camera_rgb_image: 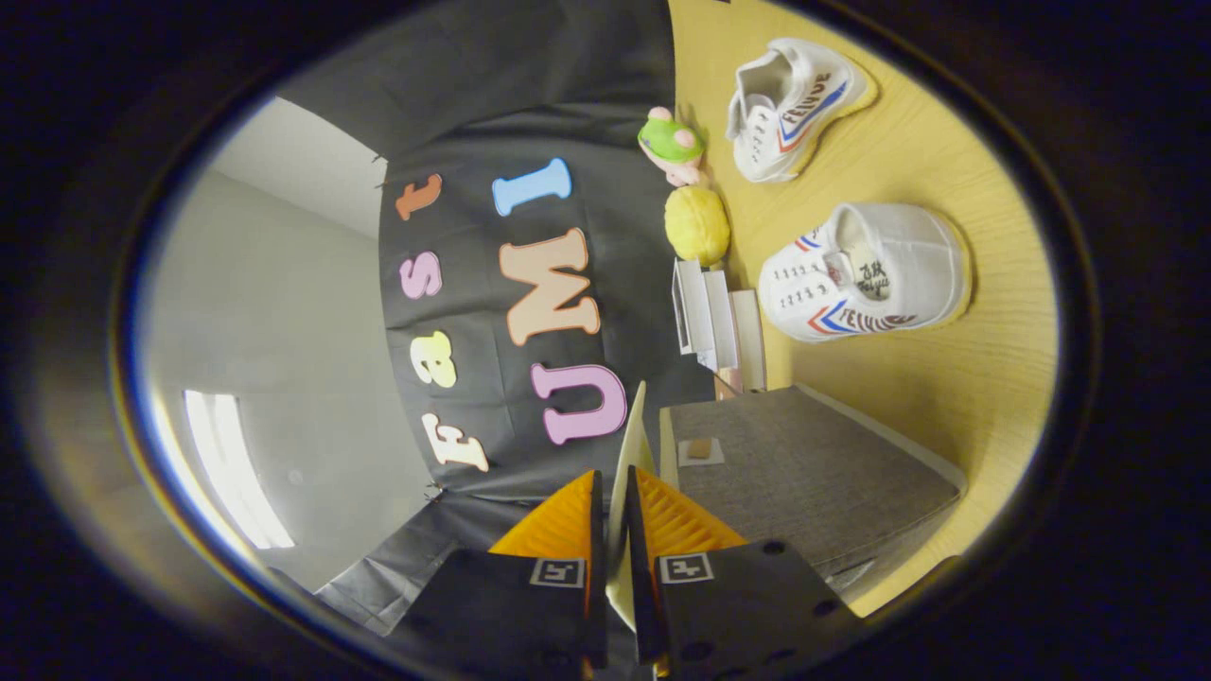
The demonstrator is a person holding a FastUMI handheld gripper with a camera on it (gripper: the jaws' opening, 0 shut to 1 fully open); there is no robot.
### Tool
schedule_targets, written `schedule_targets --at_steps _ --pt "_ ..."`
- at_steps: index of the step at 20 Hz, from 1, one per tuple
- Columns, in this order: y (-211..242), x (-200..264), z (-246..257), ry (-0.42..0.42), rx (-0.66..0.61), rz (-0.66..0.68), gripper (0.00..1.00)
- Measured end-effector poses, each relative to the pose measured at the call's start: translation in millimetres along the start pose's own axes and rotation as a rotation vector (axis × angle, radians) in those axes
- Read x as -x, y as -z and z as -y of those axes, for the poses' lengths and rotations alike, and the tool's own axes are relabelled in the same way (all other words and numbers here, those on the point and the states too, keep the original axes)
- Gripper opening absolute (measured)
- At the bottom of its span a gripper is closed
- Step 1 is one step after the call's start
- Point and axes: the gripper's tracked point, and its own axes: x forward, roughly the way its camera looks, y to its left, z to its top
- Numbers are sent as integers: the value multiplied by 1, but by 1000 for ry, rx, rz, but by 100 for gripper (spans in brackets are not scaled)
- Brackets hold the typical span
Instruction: Open the storage box then place both shoes into the box .Put the left shoe in first, then the right shoe, with the right side of both shoes facing outward in a uniform manner.
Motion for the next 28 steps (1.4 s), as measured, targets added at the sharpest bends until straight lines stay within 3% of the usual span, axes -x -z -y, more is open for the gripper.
schedule_targets --at_steps 5,14,20,24,28 --pt "24 -11 -61 -62 157 -51 15" --pt "131 -26 -135 -99 460 -237 21" --pt "227 -34 -131 -126 571 -441 21" --pt "298 -29 -103 -122 603 -582 21" --pt "341 -13 -63 -83 656 -669 21"
